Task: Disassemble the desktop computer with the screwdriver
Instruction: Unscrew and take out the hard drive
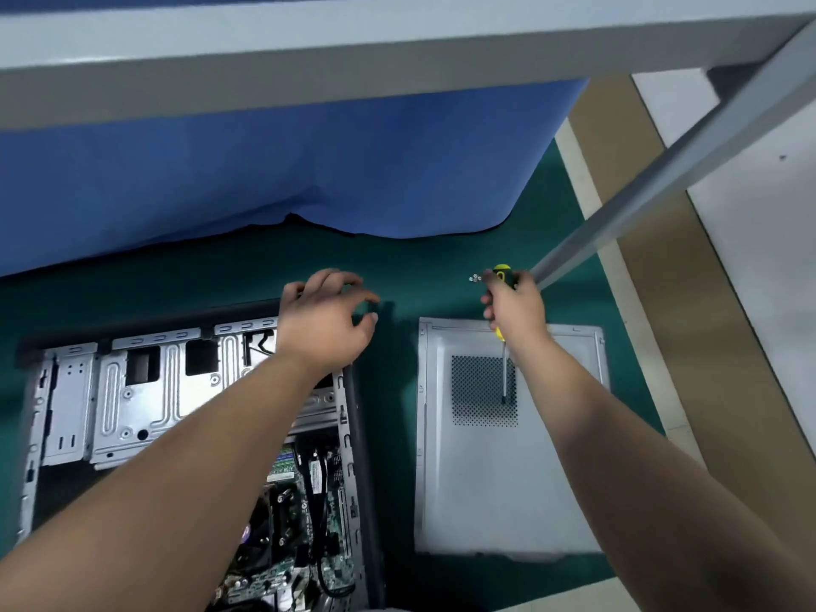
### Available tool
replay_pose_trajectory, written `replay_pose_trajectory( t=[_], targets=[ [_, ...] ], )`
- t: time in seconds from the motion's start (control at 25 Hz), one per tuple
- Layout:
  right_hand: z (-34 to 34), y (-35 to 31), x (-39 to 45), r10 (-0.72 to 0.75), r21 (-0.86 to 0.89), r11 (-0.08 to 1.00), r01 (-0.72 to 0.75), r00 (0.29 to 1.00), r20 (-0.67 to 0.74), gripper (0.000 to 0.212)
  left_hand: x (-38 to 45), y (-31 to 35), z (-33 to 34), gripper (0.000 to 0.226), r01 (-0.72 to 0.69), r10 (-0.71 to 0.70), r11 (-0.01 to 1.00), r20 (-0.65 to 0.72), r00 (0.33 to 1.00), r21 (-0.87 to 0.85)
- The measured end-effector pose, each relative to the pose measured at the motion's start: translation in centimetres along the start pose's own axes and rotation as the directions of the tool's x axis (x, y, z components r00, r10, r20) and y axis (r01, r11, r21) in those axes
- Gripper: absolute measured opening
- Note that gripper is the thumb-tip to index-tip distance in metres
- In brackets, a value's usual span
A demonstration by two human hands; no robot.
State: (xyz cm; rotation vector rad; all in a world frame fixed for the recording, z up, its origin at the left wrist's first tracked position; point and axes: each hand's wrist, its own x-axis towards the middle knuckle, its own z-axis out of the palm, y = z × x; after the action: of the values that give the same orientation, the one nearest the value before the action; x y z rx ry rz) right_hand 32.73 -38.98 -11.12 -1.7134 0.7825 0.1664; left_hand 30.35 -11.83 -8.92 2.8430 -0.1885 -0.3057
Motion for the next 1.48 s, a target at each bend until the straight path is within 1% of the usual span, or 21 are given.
replay_pose_trajectory(
  t=[0.04, 0.08, 0.12, 0.2, 0.24, 0.32, 0.36, 0.4, 0.48, 0.52, 0.56, 0.64, 0.72, 0.8, 0.92, 1.04, 1.12, 1.16, 1.24, 1.4, 1.48],
  targets=[
    [-0.5, -0.4, -1.8, -0.045, 0.047, 0.998, 0.043, 0.998, 0.041, 0.021, -0.1, 0.0, -0.5, 0.026, 0.010, -0.007, 0.996, 0.042, 0.999, -0.084],
    [-0.9, -0.7, -3.5, -0.119, 0.036, 0.992, 0.117, 0.991, 0.064, 0.020, -0.4, 0.5, -1.0, 0.023, 0.033, -0.020, 0.973, 0.056, 0.998, -0.228],
    [-1.3, -1.0, -5.2, -0.215, -0.022, 0.976, 0.217, 0.974, 0.070, 0.020, -1.2, 1.2, -1.5, 0.018, 0.052, -0.040, 0.910, 0.036, 0.999, -0.412],
    [-2.2, -1.0, -8.9, -0.403, -0.133, 0.903, 0.408, 0.913, 0.061, 0.024, -3.5, 3.3, -2.2, 0.014, 0.090, -0.096, 0.675, 0.033, 0.995, -0.732],
    [-2.5, -0.7, -10.6, -0.468, -0.125, 0.873, 0.472, 0.882, 0.061, 0.024, -5.0, 4.6, -2.2, 0.014, 0.131, -0.092, 0.560, 0.096, 0.991, -0.818],
    [-3.0, 0.3, -14.0, -0.526, -0.028, 0.848, 0.530, 0.846, 0.080, 0.026, -7.9, 7.2, -1.5, 0.013, 0.292, -0.042, 0.384, 0.299, 0.953, -0.876],
    [-3.1, 1.1, -15.6, -0.534, 0.004, 0.845, 0.535, 0.841, 0.091, 0.027, -9.2, 8.2, -1.2, 0.019, 0.402, -0.034, 0.277, 0.409, 0.912, -0.873],
    [-3.2, 2.1, -17.2, -0.526, 0.012, 0.849, 0.528, 0.845, 0.100, 0.028, -10.3, 9.0, -0.9, 0.025, 0.494, -0.029, 0.133, 0.495, 0.869, -0.859],
    [-3.4, 4.3, -19.9, -0.482, 0.021, 0.875, 0.483, 0.868, 0.123, 0.032, -11.5, 9.7, -0.9, 0.028, 0.542, -0.026, -0.161, 0.552, 0.833, -0.825],
    [-3.4, 5.3, -21.0, -0.456, 0.030, 0.889, 0.457, 0.879, 0.141, 0.034, -11.8, 9.7, -1.1, 0.025, 0.527, -0.043, -0.241, 0.551, 0.833, -0.815],
    [-3.4, 6.1, -22.0, -0.424, 0.042, 0.905, 0.423, 0.890, 0.167, 0.032, -11.9, 9.7, -1.4, 0.020, 0.515, -0.071, -0.268, 0.550, 0.832, -0.814],
    [-3.3, 7.0, -23.5, -0.332, 0.070, 0.943, 0.324, 0.916, 0.226, 0.022, -12.3, 9.7, -2.0, 0.009, 0.518, -0.157, -0.174, 0.543, 0.825, -0.838],
    [-2.9, 7.2, -24.2, -0.235, 0.011, 0.971, 0.240, 0.940, 0.246, 0.018, -13.0, 9.9, -2.5, 0.009, 0.528, -0.194, 0.005, 0.517, 0.834, -0.849],
    [-2.2, 7.1, -24.3, -0.148, -0.069, 0.983, 0.171, 0.954, 0.262, 0.016, -13.7, 9.9, -3.1, 0.014, 0.509, -0.148, 0.181, 0.488, 0.860, -0.842],
    [-1.2, 6.8, -23.8, -0.044, -0.038, 0.997, 0.062, 0.933, 0.357, 0.012, -14.4, 8.6, -3.8, 0.019, 0.426, -0.059, 0.343, 0.433, 0.899, -0.837],
    [-0.7, 7.0, -22.4, 0.041, -0.044, 0.999, -0.028, 0.938, 0.343, 0.019, -15.0, 4.6, -4.1, 0.028, 0.245, -0.059, 0.587, 0.262, 0.963, -0.772],
    [-0.3, 7.4, -21.1, 0.116, -0.104, 0.991, -0.089, 0.946, 0.304, 0.023, -15.7, 0.7, -4.3, 0.029, 0.115, -0.079, 0.767, 0.085, 0.993, -0.631],
    [0.0, 7.5, -20.4, 0.141, -0.174, 0.980, -0.093, 0.949, 0.282, 0.023, -16.0, -1.4, -4.2, 0.030, 0.078, -0.080, 0.828, 0.020, 0.997, -0.555],
    [0.7, 7.7, -19.1, 0.166, -0.322, 0.944, -0.077, 0.952, 0.258, 0.020, -16.3, -5.2, -3.8, 0.037, 0.073, -0.087, 0.907, -0.015, 0.996, -0.415],
    [2.8, 7.9, -17.1, 0.189, -0.548, 0.837, -0.022, 0.949, 0.251, 0.021, -16.7, -9.8, -2.8, 0.051, 0.144, -0.132, 0.981, 0.099, 0.986, -0.126],
    [3.9, 8.1, -16.2, 0.208, -0.636, 0.771, -0.015, 0.951, 0.229, 0.020, -16.8, -10.7, -1.7, 0.054, 0.146, -0.134, 0.987, 0.166, 0.977, -0.061]
  ],
)
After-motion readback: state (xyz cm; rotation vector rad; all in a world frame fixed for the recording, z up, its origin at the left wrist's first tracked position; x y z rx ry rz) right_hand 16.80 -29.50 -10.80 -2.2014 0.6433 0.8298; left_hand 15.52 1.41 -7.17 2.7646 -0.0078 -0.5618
